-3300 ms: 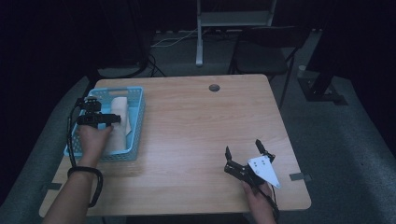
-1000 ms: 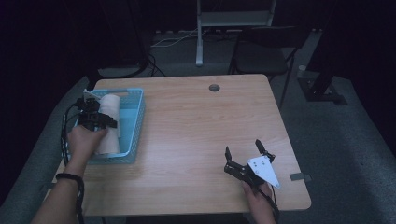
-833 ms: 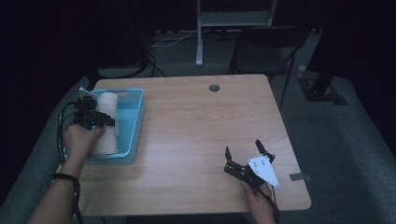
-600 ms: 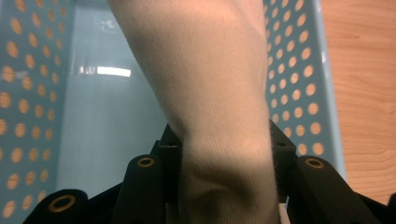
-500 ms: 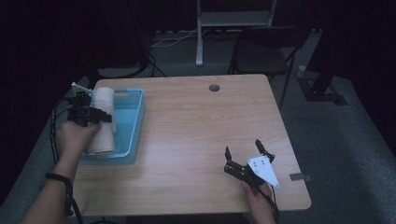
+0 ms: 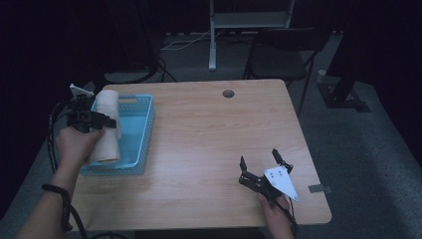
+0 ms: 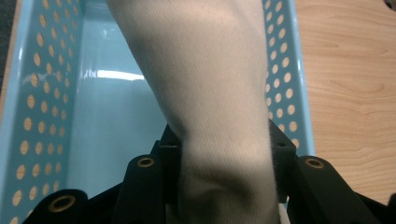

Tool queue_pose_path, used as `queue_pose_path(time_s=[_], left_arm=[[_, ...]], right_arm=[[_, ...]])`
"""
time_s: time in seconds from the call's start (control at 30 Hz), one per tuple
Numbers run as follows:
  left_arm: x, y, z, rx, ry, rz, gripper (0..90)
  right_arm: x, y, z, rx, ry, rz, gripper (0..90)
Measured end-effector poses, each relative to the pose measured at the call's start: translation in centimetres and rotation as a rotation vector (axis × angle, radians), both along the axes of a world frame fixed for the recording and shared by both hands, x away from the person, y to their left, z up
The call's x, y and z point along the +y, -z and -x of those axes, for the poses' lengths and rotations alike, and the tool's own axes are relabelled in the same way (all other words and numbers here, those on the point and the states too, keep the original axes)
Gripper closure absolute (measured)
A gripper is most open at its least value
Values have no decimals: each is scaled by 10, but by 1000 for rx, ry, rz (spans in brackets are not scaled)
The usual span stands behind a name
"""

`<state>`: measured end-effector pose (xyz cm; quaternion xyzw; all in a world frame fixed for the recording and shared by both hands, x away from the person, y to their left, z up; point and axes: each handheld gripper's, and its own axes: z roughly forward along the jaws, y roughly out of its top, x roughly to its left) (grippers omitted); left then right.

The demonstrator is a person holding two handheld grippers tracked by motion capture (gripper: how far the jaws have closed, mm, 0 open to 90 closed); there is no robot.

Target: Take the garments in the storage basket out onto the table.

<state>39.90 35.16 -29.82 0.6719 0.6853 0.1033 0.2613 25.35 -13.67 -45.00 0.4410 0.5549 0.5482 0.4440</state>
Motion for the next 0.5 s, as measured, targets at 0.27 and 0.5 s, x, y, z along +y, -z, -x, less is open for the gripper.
queue_pose_path(time_s=[0.27, 0.5], left_arm=[[-8, -8, 0, -10, 15, 3, 608], [-15, -13, 0, -8, 30, -1, 609]], right_arm=[[0, 0, 0, 1, -1, 0, 2], [0, 0, 0, -1, 0, 1, 2]])
